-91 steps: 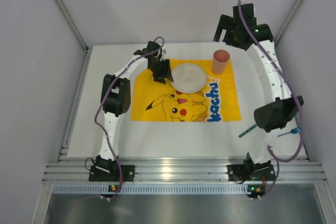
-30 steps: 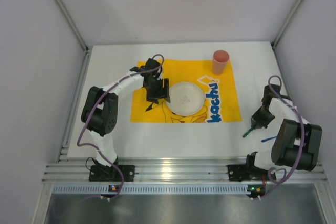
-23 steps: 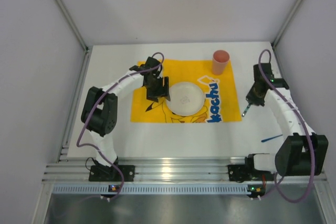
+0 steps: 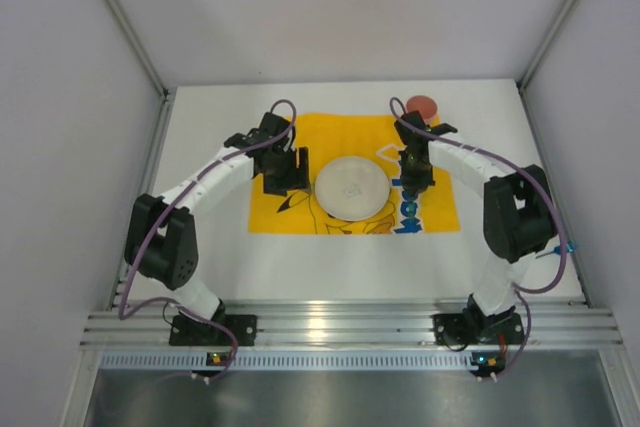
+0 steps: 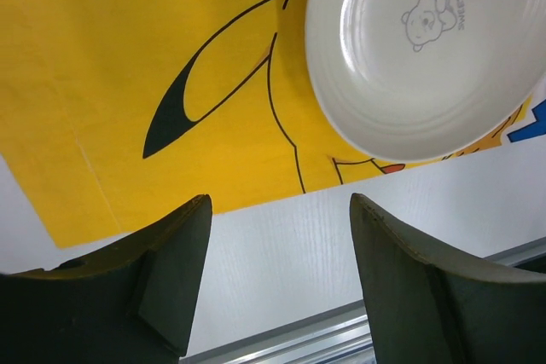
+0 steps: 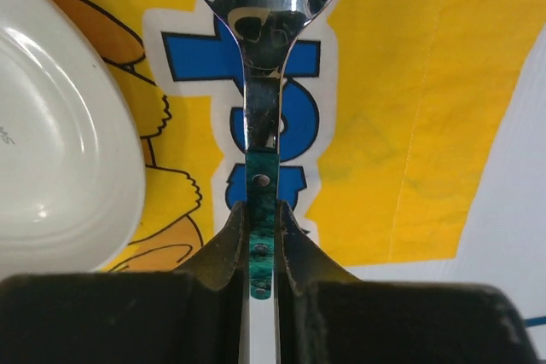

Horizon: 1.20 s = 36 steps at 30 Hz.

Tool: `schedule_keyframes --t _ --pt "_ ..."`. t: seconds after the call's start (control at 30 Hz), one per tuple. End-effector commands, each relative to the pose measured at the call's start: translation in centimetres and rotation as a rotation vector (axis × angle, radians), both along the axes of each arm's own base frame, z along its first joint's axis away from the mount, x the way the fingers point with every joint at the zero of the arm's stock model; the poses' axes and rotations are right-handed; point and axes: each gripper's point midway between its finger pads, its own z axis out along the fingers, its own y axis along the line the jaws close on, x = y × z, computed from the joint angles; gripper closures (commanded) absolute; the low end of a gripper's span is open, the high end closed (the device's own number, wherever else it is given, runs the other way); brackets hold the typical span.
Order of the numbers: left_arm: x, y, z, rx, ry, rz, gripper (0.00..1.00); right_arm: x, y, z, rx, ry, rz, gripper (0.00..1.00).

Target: Set the dinner table for one person

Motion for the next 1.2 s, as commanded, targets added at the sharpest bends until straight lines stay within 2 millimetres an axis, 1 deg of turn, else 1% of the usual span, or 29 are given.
schedule_keyframes --t 0.0,0.03,0.07,0.1,0.13,0.17,0.23,0.37,0.4,0.43,0.47,0.5,0.53,0.57,0.6,0.63,0.7,0.73,0.77,0.8,0.83,0.87,0.9,0.93,1.0,1.03,1.07,1.1,1.17 --pt "-0.5 1.3 1.1 0.034 -0.040 0.034 0.29 2.5 1.7 1.1 0.007 -0.081 0.069 1.00" --pt "-0.7 1.4 1.3 0.034 -0.047 0.035 0.29 2.6 1.8 0.9 0.002 -0.079 0.075 0.99" --pt "-0.7 1.6 1.2 0.041 -0.050 0.043 0.29 2.7 1.5 0.8 -0.014 -0.080 0.072 0.94" --pt "-0.8 1.7 1.3 0.039 -0.052 0.046 0.29 2.7 1.5 0.6 -0.019 -0.075 0.076 0.85" --pt "-0.9 1.7 1.5 0.038 -0.056 0.048 0.29 2.7 1.5 0.4 -0.020 -0.074 0.075 0.59" --pt "-0.9 1.8 1.5 0.038 -0.058 0.052 0.29 2.8 1.5 0.5 -0.023 -0.076 0.074 0.51" --pt "-0.8 1.7 1.6 0.032 -0.063 0.054 0.29 2.6 1.4 1.0 -0.019 -0.085 0.074 0.42" --pt "-0.4 1.3 1.7 0.021 -0.062 0.055 0.29 1.5 1.1 3.6 0.006 -0.119 0.049 0.41" --pt "-0.3 1.2 1.7 0.019 -0.064 0.055 0.29 1.2 0.7 5.7 0.019 -0.170 0.023 0.41" --pt "0.0 1.0 1.8 0.011 -0.066 0.052 0.30 0.5 -0.1 6.4 0.004 -0.172 0.003 0.41" --pt "0.1 0.9 1.8 0.007 -0.067 0.050 0.30 -0.1 -1.7 8.2 -0.026 -0.226 -0.062 0.40" --pt "0.3 0.8 1.8 0.004 -0.069 0.049 0.30 -0.7 -3.0 8.9 -0.042 -0.239 -0.111 0.39" --pt "0.5 0.4 1.7 -0.004 -0.069 0.042 0.30 -1.9 -6.3 8.1 -0.072 -0.202 -0.206 0.38" --pt "0.6 0.3 1.6 -0.009 -0.067 0.039 0.30 -2.8 -8.1 8.9 -0.044 -0.222 -0.295 0.38" --pt "0.7 0.1 1.5 -0.015 -0.066 0.033 0.30 -3.5 -9.8 8.4 -0.030 -0.205 -0.357 0.38" --pt "0.8 -0.2 1.1 -0.024 -0.056 0.025 0.30 -4.8 -13.3 7.0 -0.038 -0.160 -0.476 0.37" --pt "0.8 -0.9 0.6 -0.032 -0.042 0.009 0.31 -6.4 -17.0 6.3 -0.088 -0.131 -0.585 0.36" --pt "0.8 -1.3 0.1 -0.036 -0.024 -0.009 0.31 -7.9 -19.4 5.6 -0.117 -0.087 -0.675 0.35" --pt "0.8 -1.6 -0.1 -0.037 -0.017 -0.020 0.31 -8.8 -20.8 5.1 -0.147 -0.067 -0.741 0.34" --pt "0.7 -2.1 -0.6 -0.033 -0.001 -0.036 0.31 -9.6 -21.8 4.7 -0.146 -0.052 -0.800 0.34" --pt "0.7 -2.4 -0.8 -0.035 0.004 -0.050 0.31 -11.8 -23.8 3.2 -0.141 0.003 -0.924 0.34" --pt "0.5 -2.7 -1.0 -0.035 0.016 -0.062 0.32 -12.5 -24.3 2.4 -0.100 0.018 -1.001 0.34" --pt "0.4 -3.2 -1.3 -0.033 0.026 -0.078 0.32 -13.9 -25.9 1.8 -0.088 0.034 -1.095 0.35" --pt "0.5 -3.5 -1.3 -0.034 0.029 -0.090 0.32 -14.9 -26.1 0.9 -0.089 0.066 -1.121 0.36" --pt "0.5 -4.1 -1.5 -0.037 0.043 -0.110 0.32 -16.0 -27.1 0.0 -0.121 0.098 -1.175 0.37" --pt "0.5 -4.3 -1.6 -0.037 0.048 -0.121 0.32 -17.0 -27.5 -0.8 -0.108 0.122 -1.225 0.37" --pt "0.3 -4.3 -1.5 -0.031 0.060 -0.126 0.32 -17.3 -27.7 -1.3 -0.096 0.130 -1.247 0.38" --pt "0.5 -4.6 -1.2 -0.033 0.055 -0.135 0.32 -17.7 -28.4 -1.7 -0.094 0.122 -1.284 0.39" --pt "0.7 -4.8 -0.9 -0.025 0.045 -0.148 0.32 -18.2 -28.5 -2.9 -0.077 0.149 -1.306 0.40"
